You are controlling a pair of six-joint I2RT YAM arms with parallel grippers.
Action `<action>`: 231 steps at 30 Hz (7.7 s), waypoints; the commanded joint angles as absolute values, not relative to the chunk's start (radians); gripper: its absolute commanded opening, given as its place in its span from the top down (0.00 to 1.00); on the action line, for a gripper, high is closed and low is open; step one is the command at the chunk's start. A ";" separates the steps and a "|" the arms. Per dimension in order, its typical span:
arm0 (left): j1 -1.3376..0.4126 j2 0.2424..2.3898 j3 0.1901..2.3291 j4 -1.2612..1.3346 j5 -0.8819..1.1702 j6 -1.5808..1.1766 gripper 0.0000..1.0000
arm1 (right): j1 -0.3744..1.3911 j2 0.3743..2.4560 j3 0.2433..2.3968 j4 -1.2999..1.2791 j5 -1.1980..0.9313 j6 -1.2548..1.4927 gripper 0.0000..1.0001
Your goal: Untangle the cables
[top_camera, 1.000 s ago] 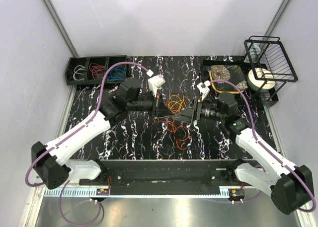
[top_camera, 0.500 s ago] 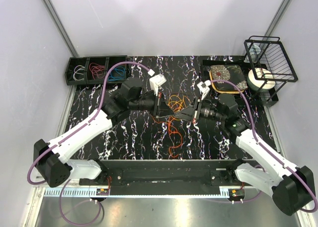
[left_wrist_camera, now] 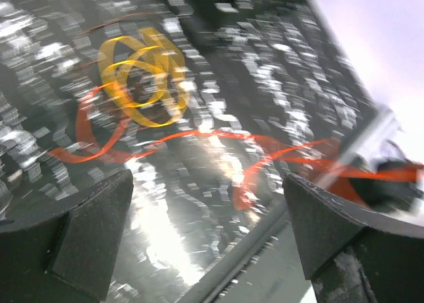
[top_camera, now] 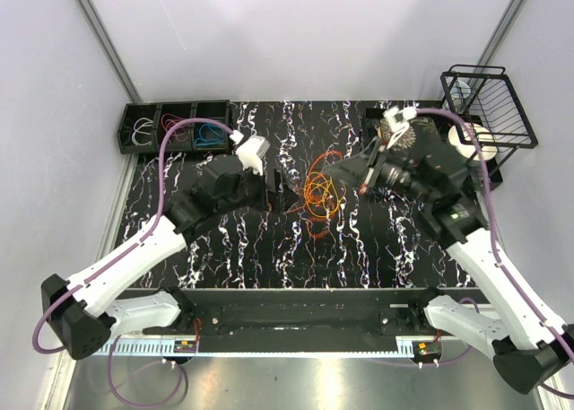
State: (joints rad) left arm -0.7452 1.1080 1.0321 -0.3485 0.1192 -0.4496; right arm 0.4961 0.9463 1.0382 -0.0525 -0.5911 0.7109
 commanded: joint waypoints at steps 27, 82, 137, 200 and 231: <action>-0.641 1.696 1.157 -0.288 -0.063 -0.758 0.24 | 0.500 0.707 0.851 -0.285 -0.371 0.663 1.00; -0.778 1.299 1.283 -0.334 -0.144 -0.341 1.00 | 0.500 0.989 0.810 0.050 -0.584 0.827 1.00; -0.782 1.388 0.738 0.169 0.292 -0.552 0.59 | 0.502 1.328 0.571 0.339 -0.565 0.861 1.00; -0.980 1.704 1.017 -0.367 -0.294 -0.560 0.21 | 0.554 1.341 0.664 -0.101 -0.178 0.738 0.38; -0.943 1.660 1.319 -0.748 -0.305 -0.506 1.00 | 0.540 1.126 0.422 0.239 -0.137 0.713 0.38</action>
